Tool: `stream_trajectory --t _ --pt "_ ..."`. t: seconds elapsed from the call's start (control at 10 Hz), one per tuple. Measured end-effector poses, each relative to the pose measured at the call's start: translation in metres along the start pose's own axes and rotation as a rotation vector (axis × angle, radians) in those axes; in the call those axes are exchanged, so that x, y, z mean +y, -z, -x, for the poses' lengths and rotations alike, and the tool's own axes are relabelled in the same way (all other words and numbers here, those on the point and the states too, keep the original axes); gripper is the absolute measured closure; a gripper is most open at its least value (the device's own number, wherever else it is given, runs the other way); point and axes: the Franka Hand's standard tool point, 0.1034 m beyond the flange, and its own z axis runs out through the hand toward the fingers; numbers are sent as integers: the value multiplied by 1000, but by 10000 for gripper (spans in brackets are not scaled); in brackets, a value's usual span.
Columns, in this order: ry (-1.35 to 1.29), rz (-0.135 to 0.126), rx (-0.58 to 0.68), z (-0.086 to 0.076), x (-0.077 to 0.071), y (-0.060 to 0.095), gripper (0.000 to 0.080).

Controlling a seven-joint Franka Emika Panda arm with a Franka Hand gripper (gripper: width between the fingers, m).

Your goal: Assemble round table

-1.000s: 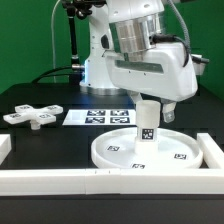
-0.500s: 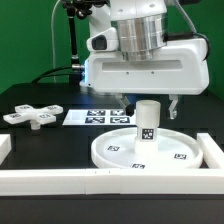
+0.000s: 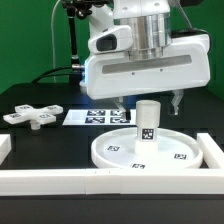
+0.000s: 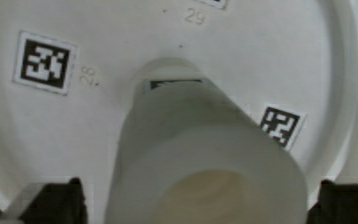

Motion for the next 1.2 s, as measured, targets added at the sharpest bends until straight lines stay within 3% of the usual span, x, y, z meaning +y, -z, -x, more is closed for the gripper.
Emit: stream_trajectory --t 0.4,0.8,1.2 --pt "268 3 -1 0 1 0 151" --pt "691 52 -24 4 -8 -4 151" --pt "965 62 -40 4 -4 -4 151"
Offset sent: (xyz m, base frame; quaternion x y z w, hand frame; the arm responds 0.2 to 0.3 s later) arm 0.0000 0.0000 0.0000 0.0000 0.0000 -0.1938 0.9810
